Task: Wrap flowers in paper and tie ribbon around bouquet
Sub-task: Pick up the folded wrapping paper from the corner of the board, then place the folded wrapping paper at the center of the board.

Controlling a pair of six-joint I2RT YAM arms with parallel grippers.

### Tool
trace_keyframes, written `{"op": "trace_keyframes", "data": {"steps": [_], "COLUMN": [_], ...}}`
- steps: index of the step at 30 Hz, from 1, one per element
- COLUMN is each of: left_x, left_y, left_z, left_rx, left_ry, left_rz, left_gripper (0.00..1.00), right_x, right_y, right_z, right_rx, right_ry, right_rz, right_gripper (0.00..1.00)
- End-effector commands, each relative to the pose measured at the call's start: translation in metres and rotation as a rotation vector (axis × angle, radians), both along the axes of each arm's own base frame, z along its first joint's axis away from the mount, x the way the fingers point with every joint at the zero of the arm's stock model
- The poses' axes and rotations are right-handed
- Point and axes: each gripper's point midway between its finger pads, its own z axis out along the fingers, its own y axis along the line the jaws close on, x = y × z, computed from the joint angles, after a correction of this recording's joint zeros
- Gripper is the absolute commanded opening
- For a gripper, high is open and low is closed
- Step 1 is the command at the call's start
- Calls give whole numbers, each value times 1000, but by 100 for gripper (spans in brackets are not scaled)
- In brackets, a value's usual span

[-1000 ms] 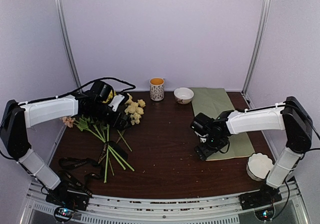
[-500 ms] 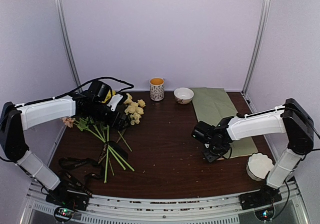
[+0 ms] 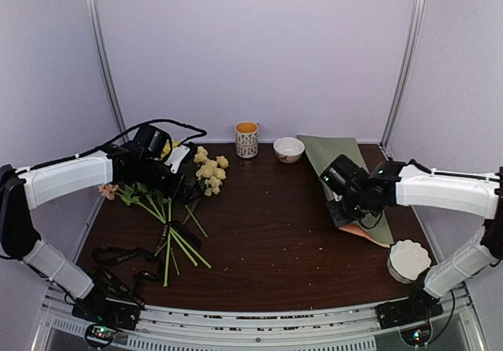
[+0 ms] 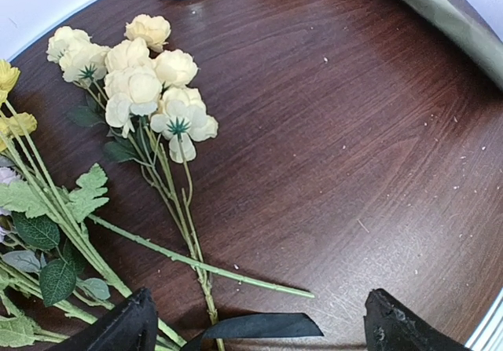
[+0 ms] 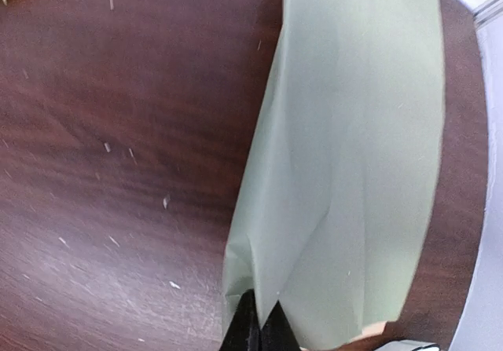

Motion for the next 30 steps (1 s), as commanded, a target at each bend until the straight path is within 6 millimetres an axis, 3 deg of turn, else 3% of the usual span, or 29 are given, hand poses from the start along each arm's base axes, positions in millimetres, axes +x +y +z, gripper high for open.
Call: {"op": "trace_keyframes", "data": {"steps": [1, 4, 7, 11, 16, 22, 24, 27, 28, 30], "left_x": [1, 1, 1, 0, 0, -1, -2, -3, -3, -3], "left_y": [3, 3, 7, 11, 16, 18, 20, 22, 23, 24], "left_z": [8, 9, 10, 10, 2, -8, -10, -13, -14, -16], "left_rx": [-3, -8, -14, -17, -8, 1, 5, 21, 25, 31], "left_ry": [-34, -35, -45, -46, -29, -2, 0, 1, 3, 4], "left_rz": [-1, 10, 33, 54, 70, 82, 84, 89, 89, 90], "left_gripper": [95, 94, 95, 95, 95, 94, 95, 95, 95, 95], "right_x": [28, 33, 9, -57, -115, -173, -190, -200, -200, -193], "right_y": [-7, 7, 66, 137, 178, 206, 211, 212, 213, 217], "right_z": [98, 138, 145, 117, 66, 3, -10, -19, -19, -11], "right_rx": [146, 199, 220, 140, 134, 77, 70, 55, 61, 84], "right_ry": [-281, -385, -398, -333, -145, 76, 133, 167, 167, 148], "right_rz": [-97, -22, 281, 731, 978, 1177, 1235, 1259, 1247, 1202], "right_gripper": [0, 0, 0, 0, 0, 0, 0, 0, 2, 35]}}
